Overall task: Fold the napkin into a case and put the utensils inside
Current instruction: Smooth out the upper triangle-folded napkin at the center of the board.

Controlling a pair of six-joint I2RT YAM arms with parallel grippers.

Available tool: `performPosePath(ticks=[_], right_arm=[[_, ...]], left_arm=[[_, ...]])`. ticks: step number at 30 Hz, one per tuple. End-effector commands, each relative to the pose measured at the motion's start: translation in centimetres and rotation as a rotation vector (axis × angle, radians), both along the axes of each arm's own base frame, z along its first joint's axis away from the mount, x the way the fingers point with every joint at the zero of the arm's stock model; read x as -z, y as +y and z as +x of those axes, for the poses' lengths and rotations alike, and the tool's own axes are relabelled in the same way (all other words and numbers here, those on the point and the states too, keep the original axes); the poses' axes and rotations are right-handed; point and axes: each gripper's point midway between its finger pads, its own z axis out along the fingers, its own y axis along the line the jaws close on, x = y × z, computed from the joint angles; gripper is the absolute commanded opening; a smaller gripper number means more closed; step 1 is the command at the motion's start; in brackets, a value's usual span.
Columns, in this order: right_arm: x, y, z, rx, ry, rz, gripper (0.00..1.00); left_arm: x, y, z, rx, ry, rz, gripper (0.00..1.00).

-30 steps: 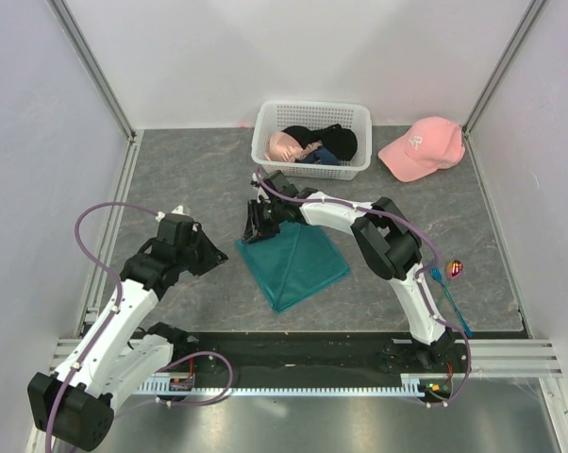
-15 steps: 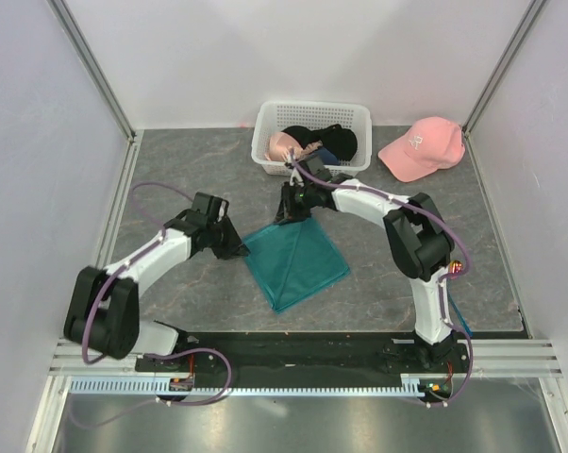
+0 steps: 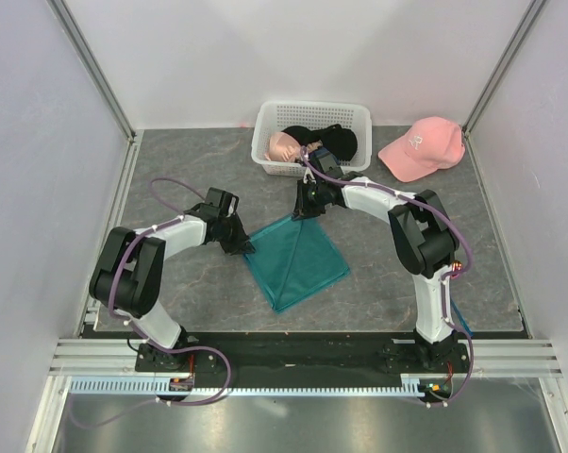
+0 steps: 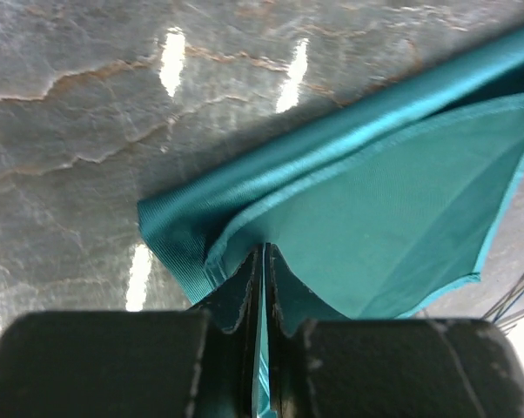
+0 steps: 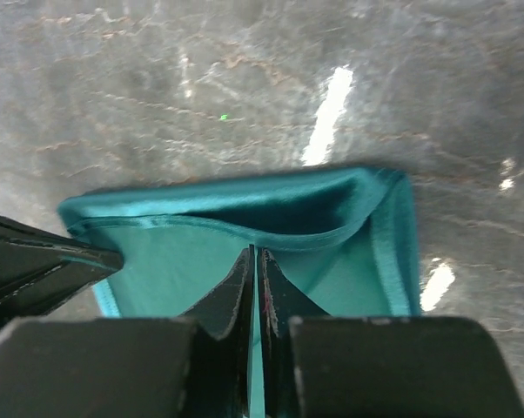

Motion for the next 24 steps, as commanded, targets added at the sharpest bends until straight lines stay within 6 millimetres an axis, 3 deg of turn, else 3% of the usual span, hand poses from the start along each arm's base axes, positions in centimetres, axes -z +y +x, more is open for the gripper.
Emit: performPosePath(ticks=[1,8,11,13,14,17,19,20,24], right_arm=[[1.2,-1.1,1.7,0.004,-0.062,-0.075,0.08],[1.8,-1.6,2.7,-0.009,-0.111,-0.127,0.09],[1.0,-1.5,2.3,-0.013,-0.115,-0.112,0.12],[-0.7,-1.4,1.9,-0.012,-0.137,-0.095,0.2],[-1.7,-1.5,1.5,-0.01,-0.148,-0.088,0.29],[-3.3,-1.7,-0.4,-0.013,-0.149,-0.082,0.39],[-3.2,-1.3,-2.6,-0.044,-0.132,-0.083,0.42],[-4.2,-0.9,-3.3,-0.05,-0.138,-0.064,0.44],[-5.0,2.4,-8.3,-0.141,-0.08,0.025,0.45]], left_arm=[[-0.6,-0.3,2.0,0.019,-0.072,-0.004,0.08],[-0.7,-0.3,1.9,0.026,-0.076,-0.006,0.07],[-1.2,-0.5,1.9,0.031,-0.083,-0.02,0.07],[-1.7,-0.5,1.9,0.029,-0.095,-0.024,0.07],[-1.9,-0.5,1.9,0.03,-0.1,-0.024,0.07],[-2.5,-0.6,2.0,0.03,-0.112,-0.03,0.07],[-2.5,-0.6,2.2,0.03,-0.114,-0.031,0.08],[-2.6,-0.6,2.2,0.031,-0.116,-0.031,0.08],[-2.2,-0.7,2.5,0.028,-0.107,-0.03,0.08]])
